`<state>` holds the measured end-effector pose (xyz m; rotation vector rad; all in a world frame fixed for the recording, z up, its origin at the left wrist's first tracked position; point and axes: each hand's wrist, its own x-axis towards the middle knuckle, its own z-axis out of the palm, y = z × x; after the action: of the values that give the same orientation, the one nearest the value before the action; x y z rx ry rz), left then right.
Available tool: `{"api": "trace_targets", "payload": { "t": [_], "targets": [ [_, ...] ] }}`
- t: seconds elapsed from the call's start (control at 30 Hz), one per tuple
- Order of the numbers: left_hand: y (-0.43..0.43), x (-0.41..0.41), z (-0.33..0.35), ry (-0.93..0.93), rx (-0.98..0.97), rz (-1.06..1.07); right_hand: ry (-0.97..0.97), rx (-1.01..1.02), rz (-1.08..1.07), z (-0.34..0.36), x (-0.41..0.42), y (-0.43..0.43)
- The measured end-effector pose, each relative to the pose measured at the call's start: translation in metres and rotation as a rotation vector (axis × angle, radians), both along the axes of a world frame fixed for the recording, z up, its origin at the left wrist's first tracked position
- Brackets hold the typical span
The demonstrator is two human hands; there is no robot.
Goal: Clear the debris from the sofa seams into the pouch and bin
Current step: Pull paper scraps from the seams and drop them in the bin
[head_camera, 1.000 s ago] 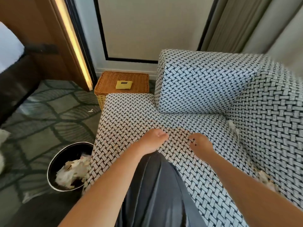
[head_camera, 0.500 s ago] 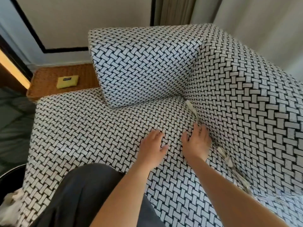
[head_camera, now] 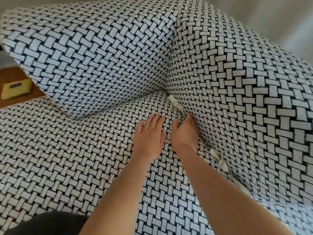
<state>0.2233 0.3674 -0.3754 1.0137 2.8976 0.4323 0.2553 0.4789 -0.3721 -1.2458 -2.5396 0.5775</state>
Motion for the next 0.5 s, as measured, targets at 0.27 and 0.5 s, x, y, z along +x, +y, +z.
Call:
{"api": "trace_targets", "payload": {
  "t": [0.27,0.5],
  "targets": [
    [0.022,-0.036,-0.003,0.022,0.054,-0.046,-0.031,-0.092,-0.064,0.001,-0.030,0.013],
    [0.058,-0.068,-0.004,0.016,0.086,0.004,-0.040,-0.130,-0.023,0.003,-0.042,0.024]
  ]
}}
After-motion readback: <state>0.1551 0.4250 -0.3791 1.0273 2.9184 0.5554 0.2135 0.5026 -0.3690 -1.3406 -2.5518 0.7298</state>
